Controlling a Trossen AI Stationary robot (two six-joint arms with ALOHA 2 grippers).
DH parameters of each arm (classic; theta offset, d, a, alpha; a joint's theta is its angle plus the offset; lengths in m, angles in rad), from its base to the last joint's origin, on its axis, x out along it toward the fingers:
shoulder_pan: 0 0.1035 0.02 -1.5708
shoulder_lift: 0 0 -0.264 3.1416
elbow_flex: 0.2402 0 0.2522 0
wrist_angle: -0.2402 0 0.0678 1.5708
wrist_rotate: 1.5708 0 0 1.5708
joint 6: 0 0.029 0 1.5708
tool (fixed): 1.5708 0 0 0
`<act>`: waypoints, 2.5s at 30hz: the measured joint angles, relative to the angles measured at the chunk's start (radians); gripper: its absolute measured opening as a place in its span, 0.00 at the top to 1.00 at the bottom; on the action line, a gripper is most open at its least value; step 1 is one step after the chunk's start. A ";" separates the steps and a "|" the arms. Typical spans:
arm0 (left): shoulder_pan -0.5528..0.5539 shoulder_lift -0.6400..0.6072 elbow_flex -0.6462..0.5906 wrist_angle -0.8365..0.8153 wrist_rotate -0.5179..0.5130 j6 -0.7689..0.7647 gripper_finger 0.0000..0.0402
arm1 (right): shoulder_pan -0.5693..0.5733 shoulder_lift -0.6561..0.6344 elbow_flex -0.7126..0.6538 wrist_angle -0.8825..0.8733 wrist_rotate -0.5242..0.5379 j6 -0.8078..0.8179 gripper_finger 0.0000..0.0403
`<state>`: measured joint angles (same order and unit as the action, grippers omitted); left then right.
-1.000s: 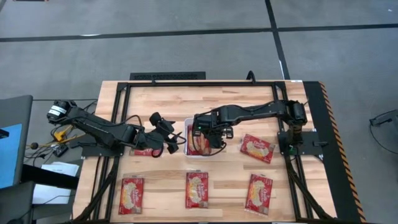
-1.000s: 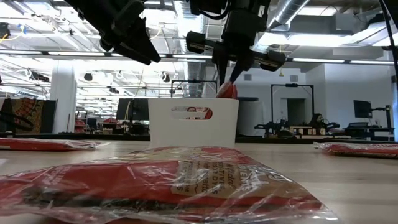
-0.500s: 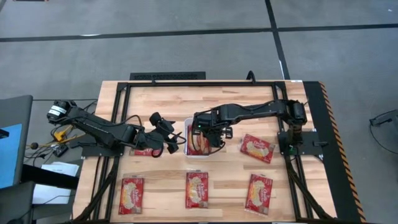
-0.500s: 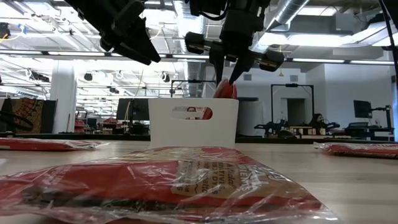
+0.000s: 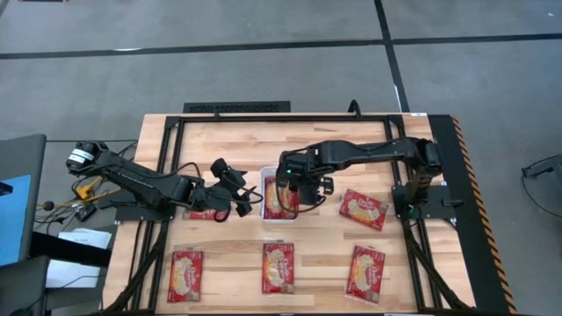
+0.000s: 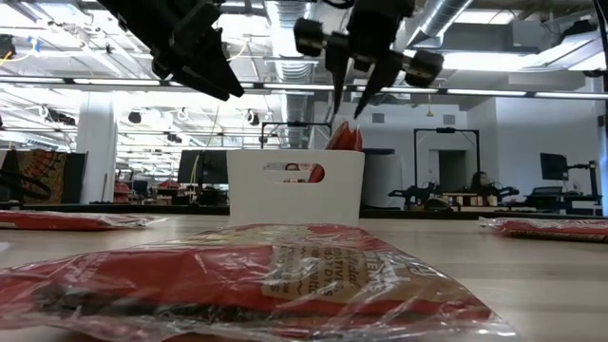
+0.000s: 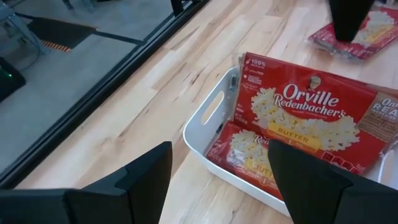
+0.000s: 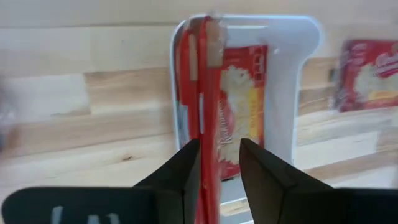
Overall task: Sort popcorn bags into baskets
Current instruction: Put the red popcorn bag into the white bin
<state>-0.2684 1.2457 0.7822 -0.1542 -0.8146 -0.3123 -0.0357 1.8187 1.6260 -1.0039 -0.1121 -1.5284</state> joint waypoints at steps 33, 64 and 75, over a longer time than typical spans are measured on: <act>0.007 -0.003 0.000 -0.810 0.283 -0.614 0.36 | -0.139 -0.370 -0.353 0.231 -0.023 1.206 0.73; -0.216 -0.004 -0.282 -0.530 0.516 -0.365 0.36 | 0.008 -0.554 -0.934 1.074 -0.019 1.620 0.73; -0.216 -0.004 -0.339 -0.535 0.474 -0.453 0.84 | 0.008 -0.554 -0.934 1.200 -0.018 1.627 0.73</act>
<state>-0.4841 1.2416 0.4428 -0.6891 -0.3410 -0.7656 -0.0277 1.2644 0.6918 0.1961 -0.1303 0.0985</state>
